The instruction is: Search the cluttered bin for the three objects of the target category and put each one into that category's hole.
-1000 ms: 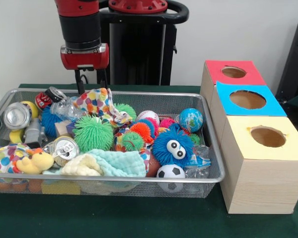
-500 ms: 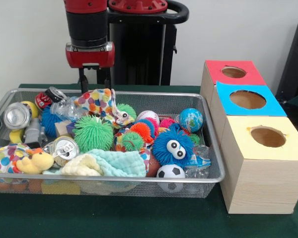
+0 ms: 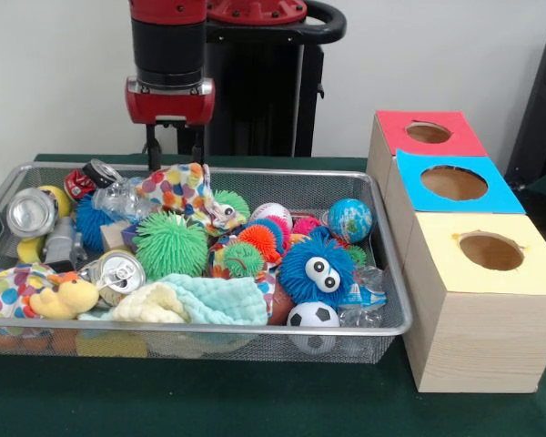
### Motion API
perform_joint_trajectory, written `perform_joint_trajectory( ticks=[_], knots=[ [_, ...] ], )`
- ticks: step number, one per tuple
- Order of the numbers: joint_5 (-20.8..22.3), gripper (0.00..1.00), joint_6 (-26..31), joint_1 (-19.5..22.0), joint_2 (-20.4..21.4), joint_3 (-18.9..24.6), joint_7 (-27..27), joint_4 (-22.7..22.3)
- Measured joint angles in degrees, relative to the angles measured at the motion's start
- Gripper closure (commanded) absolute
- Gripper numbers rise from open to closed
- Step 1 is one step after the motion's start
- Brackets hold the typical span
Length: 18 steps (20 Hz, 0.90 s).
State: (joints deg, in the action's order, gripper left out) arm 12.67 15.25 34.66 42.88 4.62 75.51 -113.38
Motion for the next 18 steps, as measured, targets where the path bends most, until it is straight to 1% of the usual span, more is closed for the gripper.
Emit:
perform_joint_trajectory(
  ticks=[4, 9, 12, 14, 15, 18],
  knots=[
    [1.63, 0.0, -0.81, -2.91, -0.11, -3.51, 0.0, 1.72],
    [2.56, 0.0, -2.39, -4.5, -0.09, -5.75, 0.0, 2.47],
    [2.82, 0.0, -4.59, -4.93, -0.07, -6.59, 0.0, 2.54],
    [2.83, 0.0, -7.18, -4.92, -0.07, -7.0, 0.0, 2.54],
    [2.83, 0.0, -7.41, -4.92, -0.07, -7.02, 0.0, 2.54],
    [2.83, 0.0, -11.02, -4.71, -0.05, -7.11, 0.0, 2.53]
  ],
)
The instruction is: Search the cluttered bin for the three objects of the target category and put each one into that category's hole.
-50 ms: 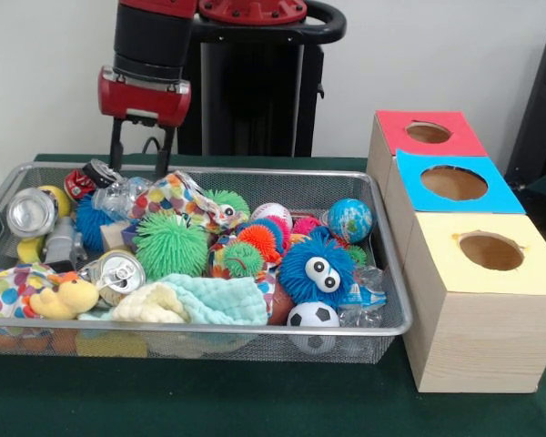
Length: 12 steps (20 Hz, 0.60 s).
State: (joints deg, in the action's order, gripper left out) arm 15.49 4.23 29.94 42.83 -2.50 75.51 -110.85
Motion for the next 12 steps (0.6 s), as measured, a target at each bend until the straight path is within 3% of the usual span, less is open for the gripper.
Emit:
perform_joint_trajectory(
  ticks=[5, 12],
  knots=[
    [-0.01, 0.0, -3.07, 1.0, -0.08, 0.03, 0.0, 0.02],
    [-0.04, 0.0, -2.31, 0.45, -2.51, -0.5, 0.0, 1.84]
  ],
)
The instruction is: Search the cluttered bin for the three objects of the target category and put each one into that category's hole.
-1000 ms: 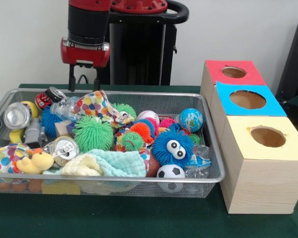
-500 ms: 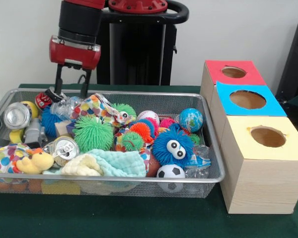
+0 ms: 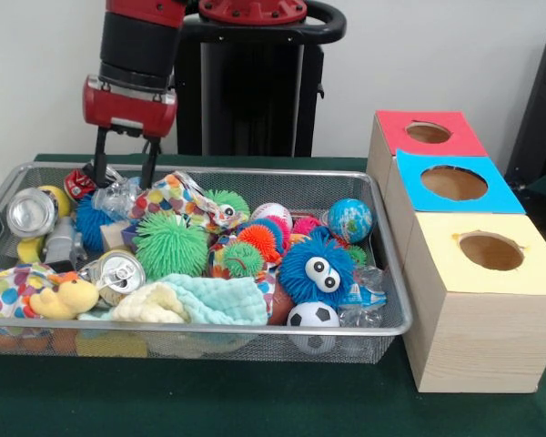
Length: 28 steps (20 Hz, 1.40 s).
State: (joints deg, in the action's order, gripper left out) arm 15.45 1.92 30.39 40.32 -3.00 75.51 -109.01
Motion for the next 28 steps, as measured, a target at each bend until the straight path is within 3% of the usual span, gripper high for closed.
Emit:
perform_joint_trajectory(
  ticks=[11, 22, 28],
  knots=[
    [-0.8, 0.0, 9.81, -1.67, -7.18, -0.83, 0.0, 5.64],
    [-0.81, 0.0, 11.89, -11.99, -13.26, -10.64, 0.0, 12.25],
    [-0.82, 0.0, 12.97, -13.75, -14.92, -13.21, 0.0, 14.5]
  ],
)
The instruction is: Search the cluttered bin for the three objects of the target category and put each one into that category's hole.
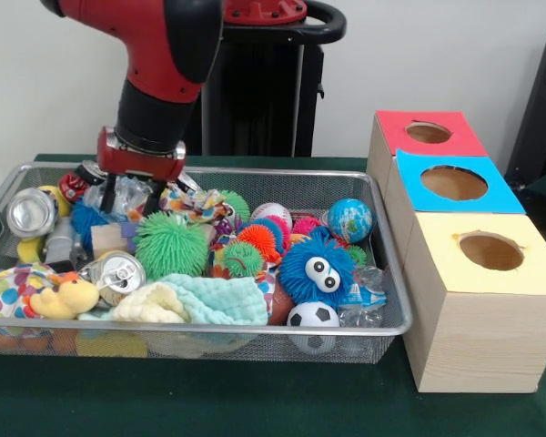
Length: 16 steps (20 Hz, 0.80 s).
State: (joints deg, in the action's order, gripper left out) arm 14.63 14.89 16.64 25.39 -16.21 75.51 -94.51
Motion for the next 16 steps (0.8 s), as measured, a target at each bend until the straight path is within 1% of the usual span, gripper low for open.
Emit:
perform_joint_trajectory(
  ticks=[2, 4, 6, 7, 10, 11, 14, 16],
  knots=[
    [0.01, 0.0, 0.92, 0.01, -0.55, -0.5, 0.0, 1.09],
    [0.01, 0.0, 4.38, 0.64, -1.33, -0.69, 0.01, 3.5],
    [-0.02, 0.0, 6.42, 1.34, -1.5, -0.39, 0.0, 4.62],
    [-0.18, 0.0, 9.16, 2.67, -1.52, 0.43, 0.0, 5.78],
    [-0.48, 0.0, 12.46, 4.63, -1.57, 1.85, 0.01, 7.09],
    [-0.85, 0.0, 15.05, 6.33, -1.72, 3.15, 0.01, 8.19],
    [-1.67, 0.0, 19.84, 9.62, -2.43, 5.72, 0.0, 10.29],
    [-2.41, 0.0, 24.07, 12.23, -3.52, 7.91, 0.0, 12.41]
  ],
)
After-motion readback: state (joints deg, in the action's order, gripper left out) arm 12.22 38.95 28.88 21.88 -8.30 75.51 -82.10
